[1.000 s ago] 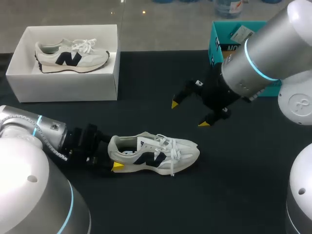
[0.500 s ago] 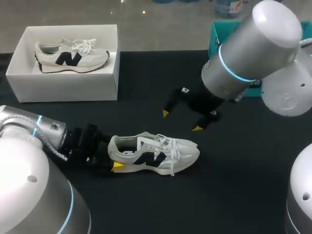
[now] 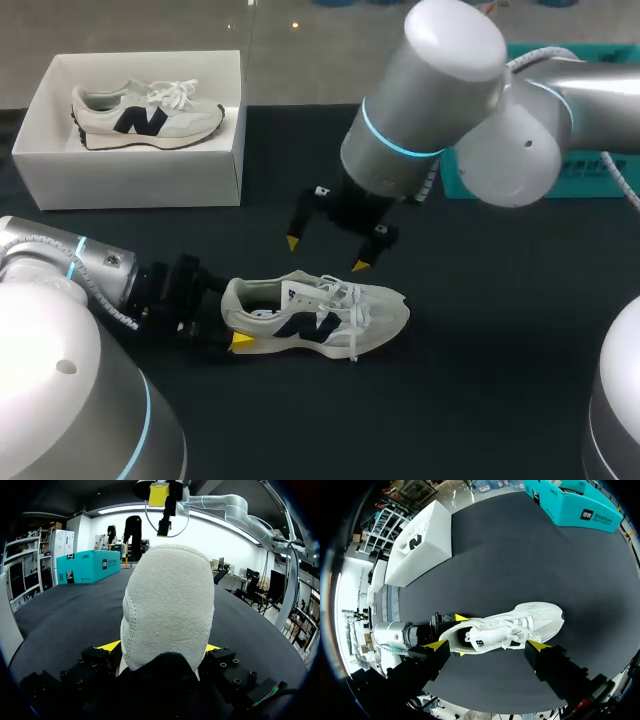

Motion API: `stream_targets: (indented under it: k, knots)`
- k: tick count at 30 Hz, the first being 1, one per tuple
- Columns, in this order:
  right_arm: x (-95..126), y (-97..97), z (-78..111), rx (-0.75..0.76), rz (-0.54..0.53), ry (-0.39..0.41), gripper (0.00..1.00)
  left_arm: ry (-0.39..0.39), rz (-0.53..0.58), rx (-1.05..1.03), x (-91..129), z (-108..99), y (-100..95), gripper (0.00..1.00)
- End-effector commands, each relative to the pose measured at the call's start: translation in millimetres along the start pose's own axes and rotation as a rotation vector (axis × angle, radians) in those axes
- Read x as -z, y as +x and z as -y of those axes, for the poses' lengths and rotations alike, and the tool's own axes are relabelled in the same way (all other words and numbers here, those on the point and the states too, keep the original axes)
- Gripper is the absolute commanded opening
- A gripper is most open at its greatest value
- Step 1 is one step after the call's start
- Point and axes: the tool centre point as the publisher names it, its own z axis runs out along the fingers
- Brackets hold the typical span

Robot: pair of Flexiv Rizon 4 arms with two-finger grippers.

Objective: Take the shoe out of the shoebox, open the shoe tongue, remove and reinsert the insole, then place the shoe into the shoebox

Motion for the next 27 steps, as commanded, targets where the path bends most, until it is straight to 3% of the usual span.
stream_targets:
  k: [1,13,27]
  knots:
    - [-40,27.9,0.7,0.018,0.09,0.005,1.0,-0.002,0.001,0.001,-2,-1,-1.0,0.0]
    - [-71,25.3,16.9,0.08,0.24,0.062,1.0,-0.002,0.001,0.001,-2,-1,-1.0,0.0]
    - [-69,6.1,22.0,0.06,0.38,0.068,1.0,-0.002,0.001,0.001,-2,-1,-1.0,0.0]
